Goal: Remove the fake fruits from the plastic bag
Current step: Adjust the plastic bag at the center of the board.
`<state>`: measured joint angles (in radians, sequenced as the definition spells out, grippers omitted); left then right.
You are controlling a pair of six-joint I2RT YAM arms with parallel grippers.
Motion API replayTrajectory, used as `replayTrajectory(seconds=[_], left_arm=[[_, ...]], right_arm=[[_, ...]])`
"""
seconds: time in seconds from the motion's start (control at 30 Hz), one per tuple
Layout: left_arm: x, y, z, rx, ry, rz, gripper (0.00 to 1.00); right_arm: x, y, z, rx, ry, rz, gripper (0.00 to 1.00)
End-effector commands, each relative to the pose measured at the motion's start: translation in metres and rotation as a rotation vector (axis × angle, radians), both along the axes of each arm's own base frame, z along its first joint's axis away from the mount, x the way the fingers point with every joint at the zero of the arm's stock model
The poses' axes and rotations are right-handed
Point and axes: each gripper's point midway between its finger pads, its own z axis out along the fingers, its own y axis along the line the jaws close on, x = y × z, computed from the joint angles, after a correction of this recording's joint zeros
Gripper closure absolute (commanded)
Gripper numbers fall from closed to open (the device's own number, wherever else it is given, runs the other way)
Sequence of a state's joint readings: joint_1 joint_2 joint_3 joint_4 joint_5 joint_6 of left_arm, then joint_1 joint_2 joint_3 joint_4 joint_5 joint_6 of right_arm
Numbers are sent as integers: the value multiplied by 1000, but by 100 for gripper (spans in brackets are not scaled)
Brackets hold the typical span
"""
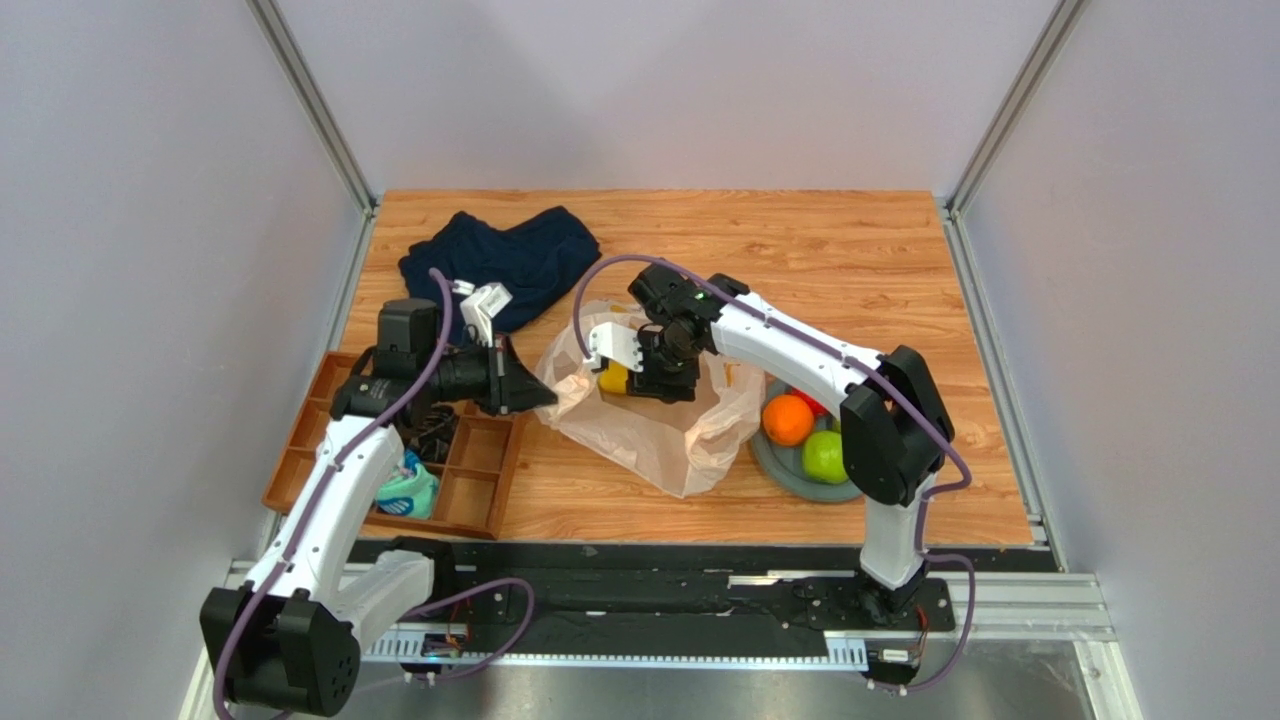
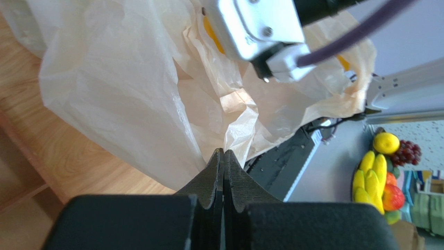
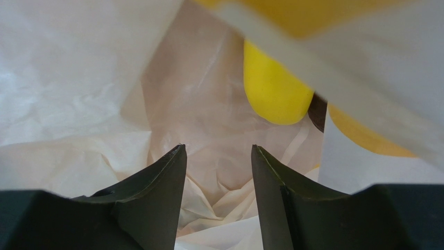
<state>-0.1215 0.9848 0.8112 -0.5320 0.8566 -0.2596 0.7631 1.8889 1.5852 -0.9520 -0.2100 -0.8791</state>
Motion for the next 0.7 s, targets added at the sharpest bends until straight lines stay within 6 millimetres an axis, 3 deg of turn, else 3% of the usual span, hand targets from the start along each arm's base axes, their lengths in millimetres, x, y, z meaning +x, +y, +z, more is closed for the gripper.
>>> replayTrajectory(seconds=[0.0, 0.03, 0.07, 0.1, 0.17, 0.27, 0.4, 0.5, 0.53, 0.57, 0.67], left_arm=[[-19, -10, 40, -80, -68, -122, 100], [-29, -9, 42, -80, -38, -130, 100], [-35, -9, 60, -84, -79, -140, 100], [-41, -8, 69, -85, -92, -149, 100], [-55, -6, 79, -71, -111, -166, 100], [-65, -4, 58, -59, -43, -169, 100], [-57, -5, 30, -70, 43, -117, 100], [-46, -9, 39, -105, 24, -110, 100], [-44, -10, 44, -114, 12, -112, 100], [-42, -10, 48, -115, 0, -114, 100], [-37, -10, 48, -106, -11, -107, 100]], right_arm=[[17, -13, 13, -7, -61, -6, 47], [13, -20, 15, -8, -54, -23, 48], [5, -25, 16, -1, -39, -38, 48], [-15, -37, 19, 5, -12, -46, 48], [-44, -38, 23, 49, 36, -37, 48], [-69, -34, 31, 113, 28, -15, 46], [-57, -10, 37, 137, -3, 5, 46], [-35, 11, 42, 126, -12, 7, 49], [-27, 21, 53, 150, -34, 15, 50], [-25, 24, 42, 127, -15, 37, 51], [-17, 34, 35, 123, -18, 69, 51]])
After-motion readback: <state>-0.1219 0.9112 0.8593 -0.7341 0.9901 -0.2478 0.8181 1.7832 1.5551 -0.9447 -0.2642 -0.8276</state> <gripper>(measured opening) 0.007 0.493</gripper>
